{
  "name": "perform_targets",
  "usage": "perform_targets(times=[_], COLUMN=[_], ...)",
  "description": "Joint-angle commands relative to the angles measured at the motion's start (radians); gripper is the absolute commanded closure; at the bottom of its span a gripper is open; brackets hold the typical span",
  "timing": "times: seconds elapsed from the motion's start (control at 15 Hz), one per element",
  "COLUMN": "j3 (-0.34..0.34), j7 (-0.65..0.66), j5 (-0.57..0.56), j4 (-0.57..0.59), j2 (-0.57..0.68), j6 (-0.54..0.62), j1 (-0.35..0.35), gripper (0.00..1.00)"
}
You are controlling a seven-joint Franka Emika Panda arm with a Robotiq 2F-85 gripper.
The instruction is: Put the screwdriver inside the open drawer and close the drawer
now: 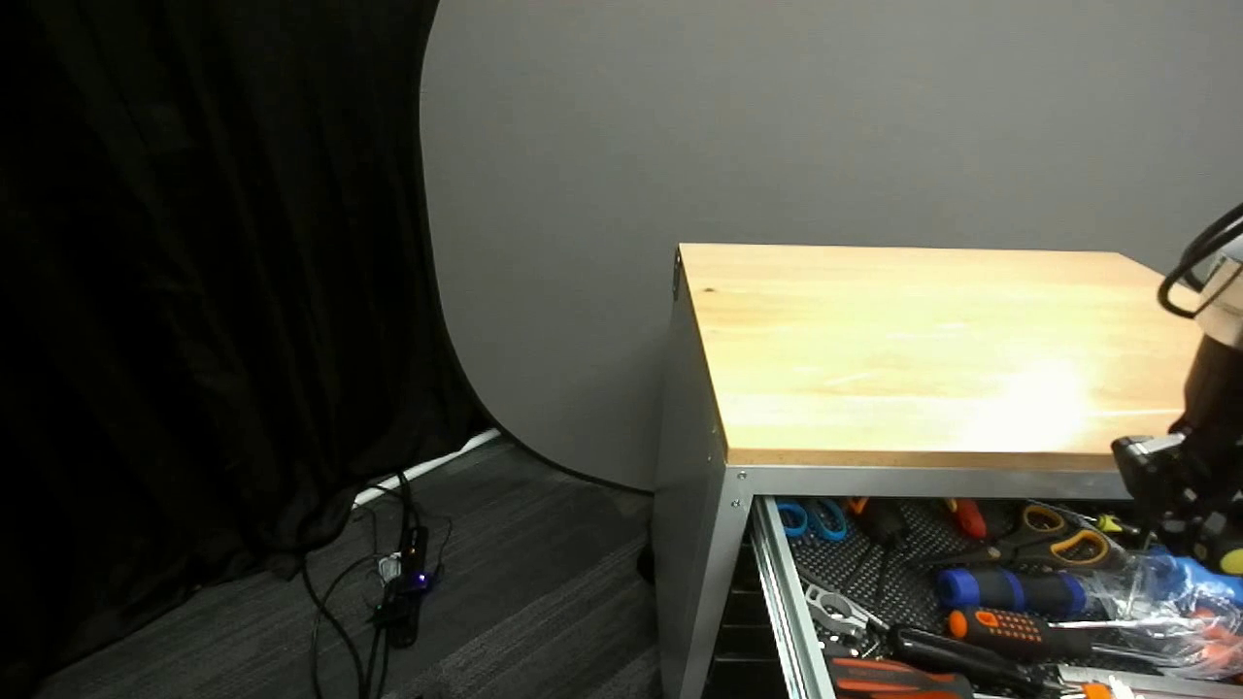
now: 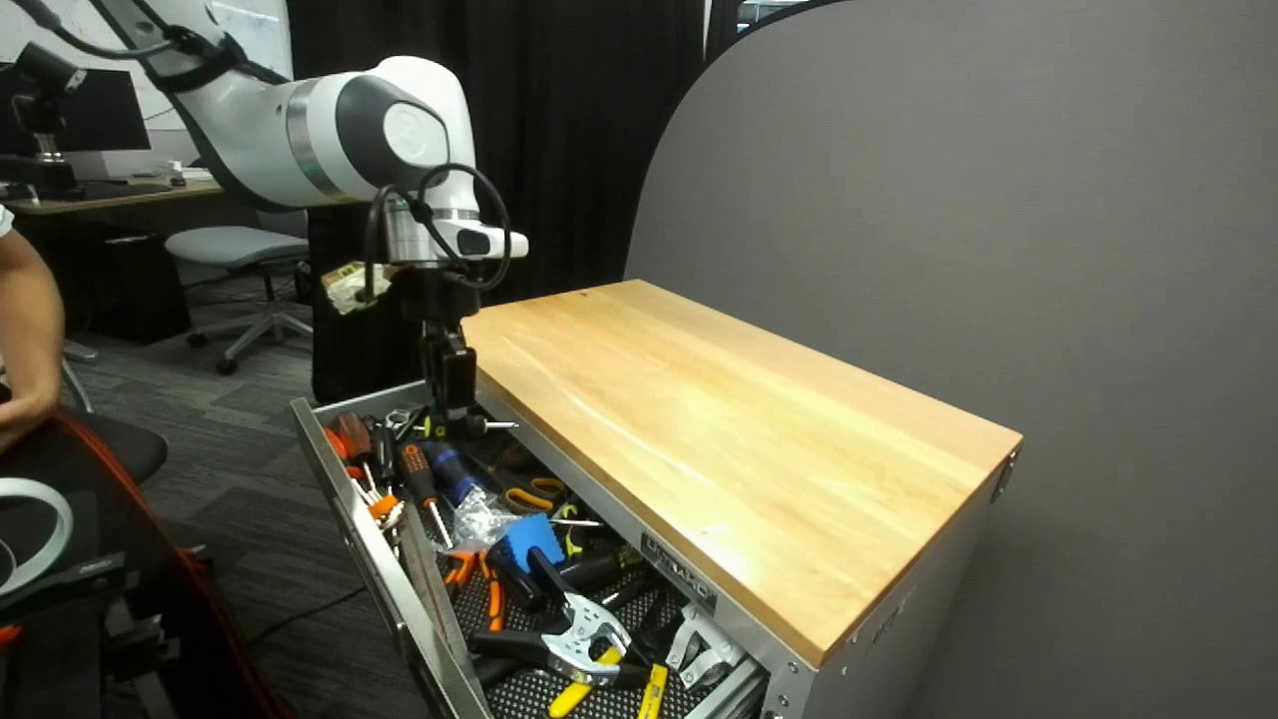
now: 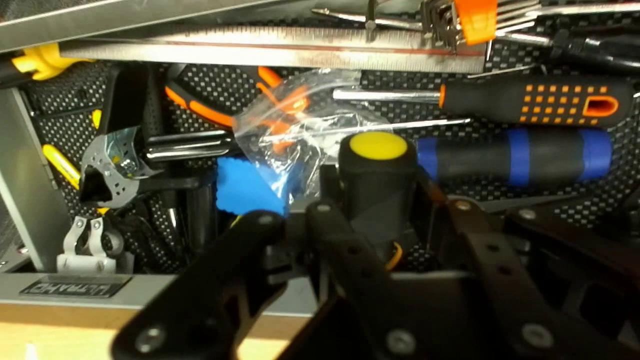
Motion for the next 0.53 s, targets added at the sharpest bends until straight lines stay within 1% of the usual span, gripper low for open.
perform_targets(times=[0.0, 0.07, 0.13, 0.27, 0.4, 0.47], j3=[0.031, 0.033, 0.032, 0.034, 0.047, 0.051], j7=[0.025, 0.032, 0.034, 0.01, -0.073, -0.123], j5=[-0.002, -0.005, -0.011, -0.001, 0.07, 0.119], j4=[-0.028, -0.032, -0.033, -0.032, -0.028, -0.035], j2=[0.0, 0.001, 0.0, -0.007, -0.023, -0.036], j6=[0.037, 0.042, 0.042, 0.026, -0.031, -0.06], j1=[-0.008, -0.006, -0.005, -0.015, -0.058, -0.087], gripper=[0.39, 0.37, 0.31, 0.16, 0.01, 0.0])
